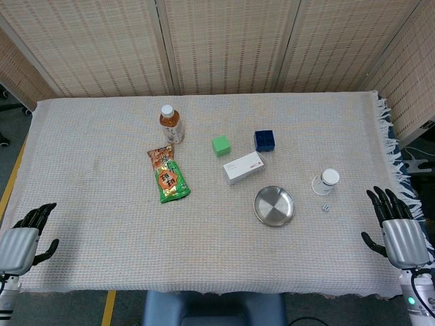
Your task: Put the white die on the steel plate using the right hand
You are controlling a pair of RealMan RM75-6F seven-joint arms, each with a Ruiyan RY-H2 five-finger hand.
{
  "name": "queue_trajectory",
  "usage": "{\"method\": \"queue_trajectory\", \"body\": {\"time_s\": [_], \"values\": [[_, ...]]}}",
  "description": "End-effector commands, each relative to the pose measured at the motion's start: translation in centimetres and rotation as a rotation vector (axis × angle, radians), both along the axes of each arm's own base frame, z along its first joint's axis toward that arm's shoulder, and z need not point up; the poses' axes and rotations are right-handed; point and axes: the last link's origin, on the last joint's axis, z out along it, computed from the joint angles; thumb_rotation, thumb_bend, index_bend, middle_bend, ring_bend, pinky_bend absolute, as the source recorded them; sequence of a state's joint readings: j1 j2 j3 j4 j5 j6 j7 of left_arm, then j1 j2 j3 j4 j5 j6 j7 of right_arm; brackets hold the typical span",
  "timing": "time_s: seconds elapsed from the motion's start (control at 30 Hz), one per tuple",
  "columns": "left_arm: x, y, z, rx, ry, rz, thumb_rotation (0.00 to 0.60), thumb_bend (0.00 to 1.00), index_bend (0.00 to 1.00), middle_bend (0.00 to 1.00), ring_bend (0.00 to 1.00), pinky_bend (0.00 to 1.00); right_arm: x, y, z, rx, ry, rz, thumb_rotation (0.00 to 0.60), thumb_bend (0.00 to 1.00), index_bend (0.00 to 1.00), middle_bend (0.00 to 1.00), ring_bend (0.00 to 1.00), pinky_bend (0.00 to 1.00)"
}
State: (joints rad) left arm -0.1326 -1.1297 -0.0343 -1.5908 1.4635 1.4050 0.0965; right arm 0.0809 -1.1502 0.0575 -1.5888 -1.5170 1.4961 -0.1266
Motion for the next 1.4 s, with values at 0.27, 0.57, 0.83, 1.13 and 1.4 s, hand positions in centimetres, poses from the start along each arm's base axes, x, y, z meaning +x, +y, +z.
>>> {"method": "queue_trajectory", "body": {"time_s": [0.27, 0.57, 0.83, 1.13, 1.4], "values": [[0.3, 0.1, -0.4, -0.011, 0.008, -0.014, 0.600, 0.35, 0.08, 0.11, 0.13, 0.36, -0.1, -0.1, 0.2, 0.007, 0.000, -0.008, 0.600, 0.12, 0.00, 0.03, 0.00, 0.17], [0.1, 0.3, -0.6, -0.025, 0.012, -0.006, 0.600, 0.35, 0.08, 0.11, 0.14, 0.36, 0.0, -2.4, 0.2, -0.091, 0.059, 0.032, 0.600, 0.12, 0.20, 0.53, 0.48, 0.45], [0.0, 0.2, -0.6, -0.027, 0.016, 0.003, 0.600, 0.35, 0.08, 0.11, 0.14, 0.36, -1.0, -6.1, -0.8, -0.074, 0.039, -0.005, 0.600, 0.12, 0.33, 0.79, 0.73, 0.64], [-0.1, 0.5, -0.9, -0.046, 0.028, 0.017, 0.600, 0.35, 0.09, 0.11, 0.14, 0.36, -2.7, -10.3, -2.7, 0.075, 0.087, -0.070, 0.600, 0.12, 0.36, 0.82, 0.77, 0.69], [-0.1, 0.5, -0.8, -0.043, 0.026, 0.022, 0.600, 0.35, 0.09, 0.11, 0.14, 0.36, -4.1, -11.9, -4.1, 0.244, 0.083, -0.102, 0.600, 0.13, 0.40, 0.83, 0.78, 0.70]]}}
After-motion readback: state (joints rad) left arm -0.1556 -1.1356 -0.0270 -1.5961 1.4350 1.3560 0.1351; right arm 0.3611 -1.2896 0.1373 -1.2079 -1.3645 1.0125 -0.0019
